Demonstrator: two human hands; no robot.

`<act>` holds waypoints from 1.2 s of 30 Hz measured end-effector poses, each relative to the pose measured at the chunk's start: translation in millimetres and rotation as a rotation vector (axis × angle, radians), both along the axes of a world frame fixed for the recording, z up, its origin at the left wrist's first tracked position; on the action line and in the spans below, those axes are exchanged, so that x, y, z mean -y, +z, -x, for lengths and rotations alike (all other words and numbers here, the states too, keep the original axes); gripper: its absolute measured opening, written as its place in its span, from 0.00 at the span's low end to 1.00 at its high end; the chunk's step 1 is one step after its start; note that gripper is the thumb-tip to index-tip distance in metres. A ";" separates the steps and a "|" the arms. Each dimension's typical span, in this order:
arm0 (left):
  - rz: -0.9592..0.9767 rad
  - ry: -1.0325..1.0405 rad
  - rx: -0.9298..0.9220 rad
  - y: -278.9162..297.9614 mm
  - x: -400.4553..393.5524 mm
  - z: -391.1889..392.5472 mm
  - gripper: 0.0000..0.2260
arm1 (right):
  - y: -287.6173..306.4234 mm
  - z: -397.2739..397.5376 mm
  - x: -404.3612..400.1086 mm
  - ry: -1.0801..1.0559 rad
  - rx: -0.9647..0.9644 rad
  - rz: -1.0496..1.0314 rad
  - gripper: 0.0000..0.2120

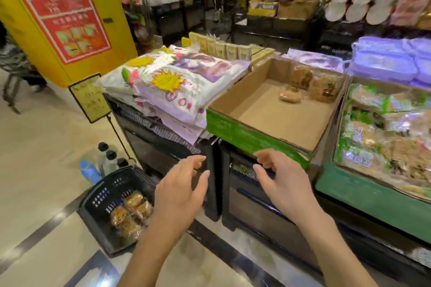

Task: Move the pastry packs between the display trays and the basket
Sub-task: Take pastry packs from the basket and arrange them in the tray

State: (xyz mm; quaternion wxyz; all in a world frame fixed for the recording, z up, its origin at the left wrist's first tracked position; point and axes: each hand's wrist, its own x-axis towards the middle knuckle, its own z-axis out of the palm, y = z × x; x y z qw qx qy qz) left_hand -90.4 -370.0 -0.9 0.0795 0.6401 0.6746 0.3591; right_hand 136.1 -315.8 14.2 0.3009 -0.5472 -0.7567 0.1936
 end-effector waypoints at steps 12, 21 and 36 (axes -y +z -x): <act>0.021 -0.444 0.055 -4.9 -309.0 -32.4 0.13 | -10.1 -32.4 -188.1 -0.429 0.067 0.076 0.12; 0.239 -0.625 0.366 -30.8 -455.1 -55.0 0.12 | -39.6 -55.4 -307.2 -0.704 0.173 0.335 0.09; 0.353 -0.387 0.584 -40.5 -466.8 -48.6 0.14 | -96.6 -95.0 -521.8 -0.910 0.095 0.546 0.39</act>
